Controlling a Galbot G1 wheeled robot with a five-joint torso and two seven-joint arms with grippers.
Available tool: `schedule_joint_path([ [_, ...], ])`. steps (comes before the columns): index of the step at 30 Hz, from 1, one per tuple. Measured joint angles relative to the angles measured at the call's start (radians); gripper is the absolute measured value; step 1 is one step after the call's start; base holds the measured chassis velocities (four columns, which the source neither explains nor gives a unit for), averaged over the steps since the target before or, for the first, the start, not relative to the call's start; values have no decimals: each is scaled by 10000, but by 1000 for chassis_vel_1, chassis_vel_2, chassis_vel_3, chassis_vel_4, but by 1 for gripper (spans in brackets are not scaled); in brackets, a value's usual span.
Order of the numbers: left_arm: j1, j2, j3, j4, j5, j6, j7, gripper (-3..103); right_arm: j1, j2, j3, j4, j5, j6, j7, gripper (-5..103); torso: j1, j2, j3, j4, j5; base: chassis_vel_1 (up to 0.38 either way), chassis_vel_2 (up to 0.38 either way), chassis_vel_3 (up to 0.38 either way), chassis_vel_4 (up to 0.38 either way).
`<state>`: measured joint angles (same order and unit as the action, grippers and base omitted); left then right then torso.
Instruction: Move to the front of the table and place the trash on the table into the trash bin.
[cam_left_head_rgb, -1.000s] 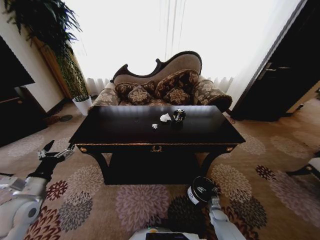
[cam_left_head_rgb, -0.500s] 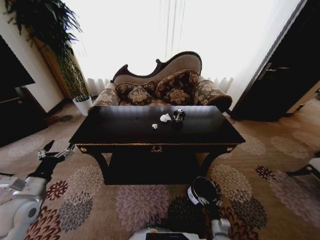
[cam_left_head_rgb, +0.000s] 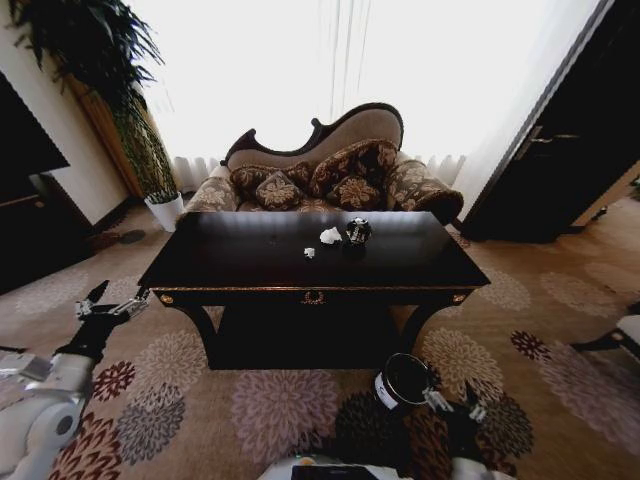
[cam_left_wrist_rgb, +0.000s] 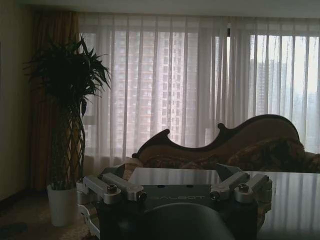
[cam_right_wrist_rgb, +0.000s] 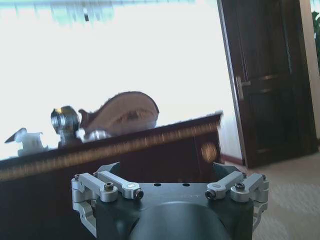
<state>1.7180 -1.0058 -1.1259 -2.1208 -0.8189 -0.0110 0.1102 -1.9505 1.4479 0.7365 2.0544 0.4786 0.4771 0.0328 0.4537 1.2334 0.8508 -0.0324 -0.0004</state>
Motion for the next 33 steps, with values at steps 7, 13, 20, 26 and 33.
schedule_joint_path([
  [7,0,0,0,0,0,0,2,100,339,-531,574,1536,745,-1536,109,100,1,-2,1,-1,4,0,0,0,0],
  [13,0,0,0,1,0,0,2,100,1482,-1200,560,2365,1003,-2835,464,100,2,-3,2,0,3,0,0,0,0],
  [20,0,0,0,1,0,0,3,100,2612,-2128,148,2591,1107,-3783,912,100,3,-3,3,0,4,0,0,0,0],
  [26,0,1,0,0,0,-1,3,100,3217,-3578,-365,2233,885,-3981,1045,100,3,-2,2,0,2,0,0,0,0],
  [33,0,0,0,1,0,-1,2,100,4235,-5425,-1179,1141,762,-4221,1170,100,3,-3,2,1,4,0,0,0,0],
])
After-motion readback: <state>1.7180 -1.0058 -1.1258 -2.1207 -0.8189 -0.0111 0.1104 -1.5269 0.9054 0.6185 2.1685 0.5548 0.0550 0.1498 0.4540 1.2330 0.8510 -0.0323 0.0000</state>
